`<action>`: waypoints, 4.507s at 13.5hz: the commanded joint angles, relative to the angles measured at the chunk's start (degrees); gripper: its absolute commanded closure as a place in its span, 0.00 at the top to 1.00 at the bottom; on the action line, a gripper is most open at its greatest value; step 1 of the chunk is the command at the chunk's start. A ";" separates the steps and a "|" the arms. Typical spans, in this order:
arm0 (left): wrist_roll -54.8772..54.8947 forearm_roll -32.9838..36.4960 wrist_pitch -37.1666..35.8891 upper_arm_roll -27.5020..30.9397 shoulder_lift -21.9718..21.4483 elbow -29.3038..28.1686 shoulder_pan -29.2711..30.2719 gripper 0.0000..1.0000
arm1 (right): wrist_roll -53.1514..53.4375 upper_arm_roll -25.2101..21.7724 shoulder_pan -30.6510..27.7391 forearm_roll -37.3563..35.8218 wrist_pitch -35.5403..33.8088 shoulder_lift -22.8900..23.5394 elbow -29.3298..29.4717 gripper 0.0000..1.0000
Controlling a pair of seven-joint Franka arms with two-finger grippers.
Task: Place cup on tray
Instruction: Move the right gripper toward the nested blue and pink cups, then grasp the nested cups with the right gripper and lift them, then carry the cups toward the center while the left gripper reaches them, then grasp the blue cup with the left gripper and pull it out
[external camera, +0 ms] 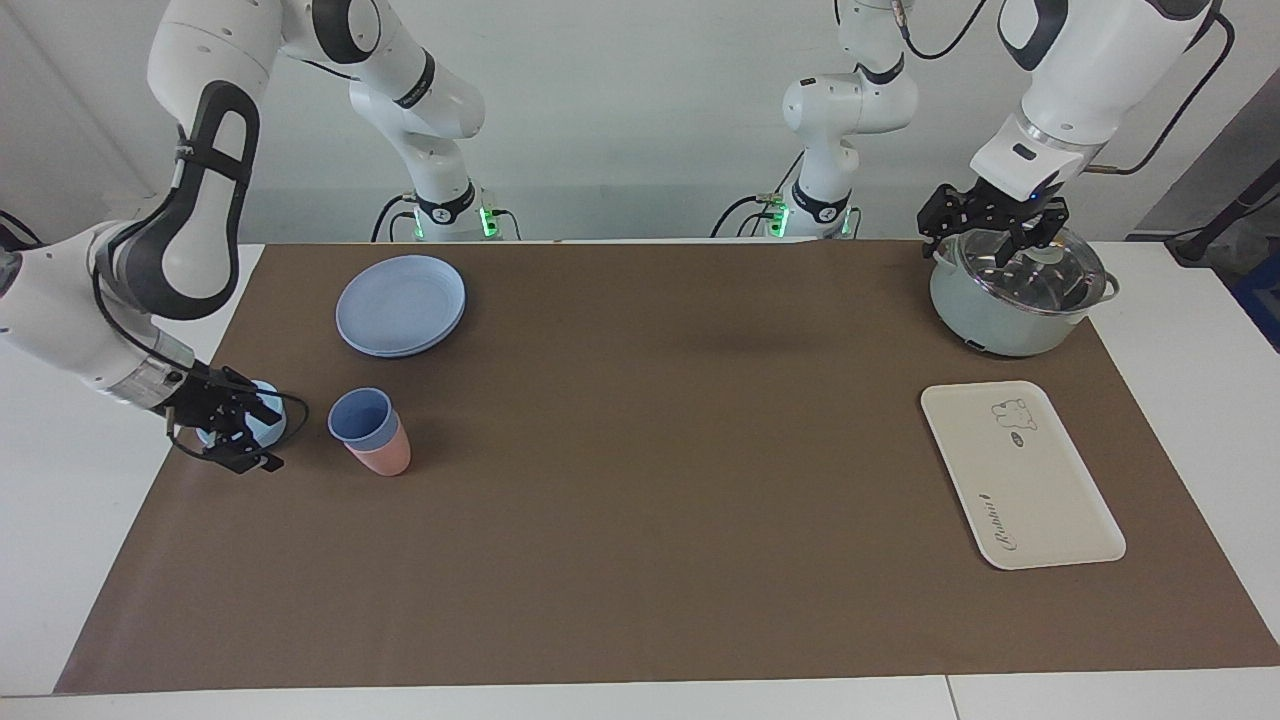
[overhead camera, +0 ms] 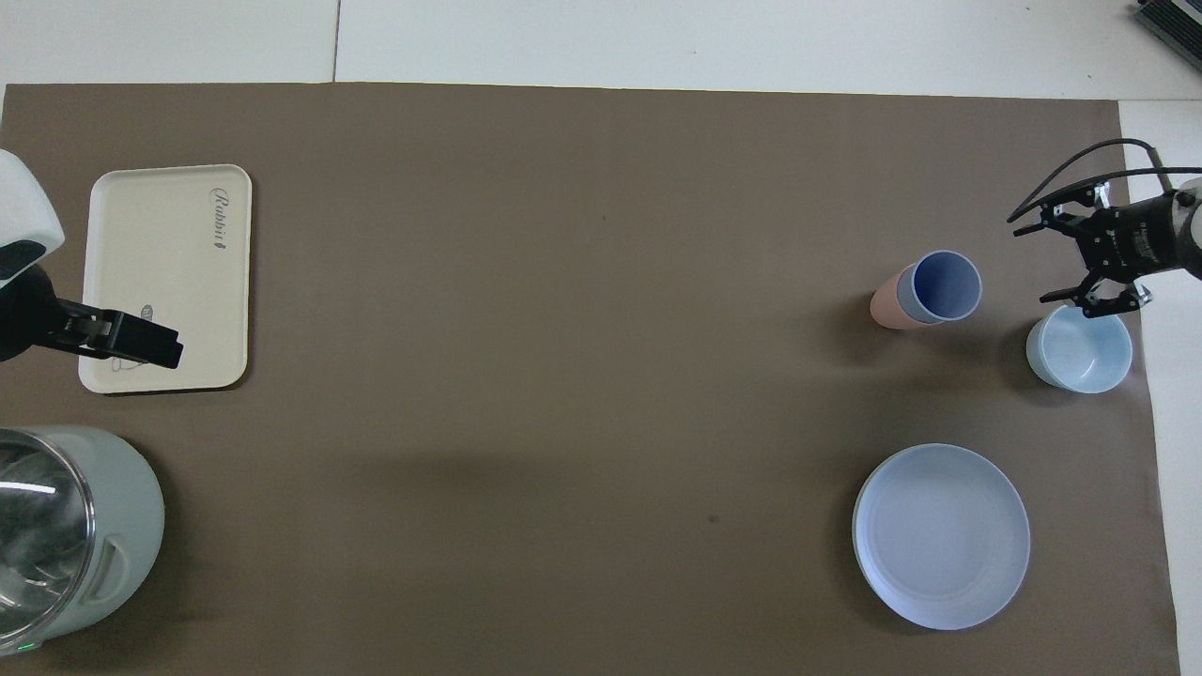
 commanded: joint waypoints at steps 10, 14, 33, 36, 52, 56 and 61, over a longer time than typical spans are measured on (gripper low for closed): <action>-0.11 0.26 1.60 -0.08 -1.79 -2.16 -0.20 1.00 | 5.59 1.50 1.25 11.67 -3.97 3.28 -3.13 0.90; -0.02 0.35 1.87 -0.08 -1.79 -2.25 -0.20 1.00 | 2.95 1.86 1.33 15.26 -3.88 2.05 -6.12 0.90; -39.52 -4.29 13.89 -0.25 -2.14 -3.92 -16.44 1.00 | 23.22 4.23 21.53 35.39 2.08 -15.61 -13.61 0.00; -56.57 -7.90 23.45 -0.25 -1.36 -3.65 -22.85 1.00 | 30.08 4.23 26.45 37.06 7.96 -15.44 -10.88 0.00; -70.25 -8.79 48.88 -0.25 5.76 -4.01 -30.43 0.70 | 38.45 4.23 32.18 37.24 18.17 -17.29 -11.05 0.00; -71.21 -8.70 49.07 -0.25 7.26 -2.51 -30.70 0.23 | 38.28 4.23 32.10 37.16 18.36 -17.29 -10.88 0.00; -73.41 -8.09 49.15 -0.60 8.58 -1.28 -31.40 0.00 | 38.28 4.23 32.01 37.07 18.36 -17.29 -10.88 0.00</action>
